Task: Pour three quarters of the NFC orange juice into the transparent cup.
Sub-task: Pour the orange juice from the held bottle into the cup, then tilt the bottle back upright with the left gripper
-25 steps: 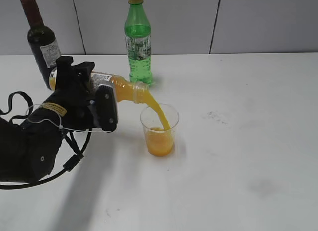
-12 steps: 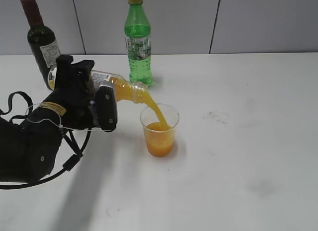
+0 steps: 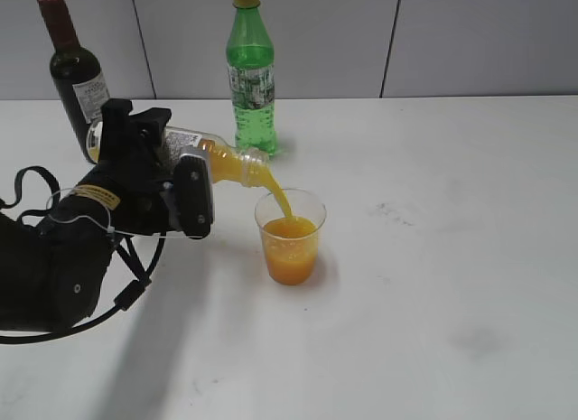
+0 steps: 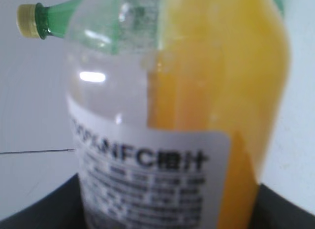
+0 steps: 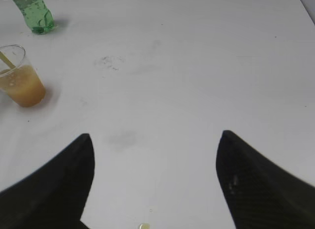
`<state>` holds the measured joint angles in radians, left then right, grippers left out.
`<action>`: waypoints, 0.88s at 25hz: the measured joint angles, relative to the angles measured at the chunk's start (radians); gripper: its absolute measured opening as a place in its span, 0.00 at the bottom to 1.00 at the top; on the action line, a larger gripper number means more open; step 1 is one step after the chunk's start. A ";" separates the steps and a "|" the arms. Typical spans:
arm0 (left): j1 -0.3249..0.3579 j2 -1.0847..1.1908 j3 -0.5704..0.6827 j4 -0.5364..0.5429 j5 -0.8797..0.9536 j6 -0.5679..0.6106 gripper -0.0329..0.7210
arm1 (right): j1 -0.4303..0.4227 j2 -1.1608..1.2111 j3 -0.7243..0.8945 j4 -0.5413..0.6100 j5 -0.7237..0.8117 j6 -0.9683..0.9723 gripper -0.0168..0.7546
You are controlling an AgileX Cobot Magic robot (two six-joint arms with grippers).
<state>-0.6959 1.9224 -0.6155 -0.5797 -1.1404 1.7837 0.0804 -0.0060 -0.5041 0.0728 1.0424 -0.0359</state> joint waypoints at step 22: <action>0.000 0.000 0.000 0.013 0.000 0.000 0.67 | 0.000 0.000 0.000 0.000 0.000 0.000 0.79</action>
<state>-0.6959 1.9224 -0.6155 -0.5670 -1.1404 1.7837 0.0804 -0.0060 -0.5041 0.0728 1.0424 -0.0359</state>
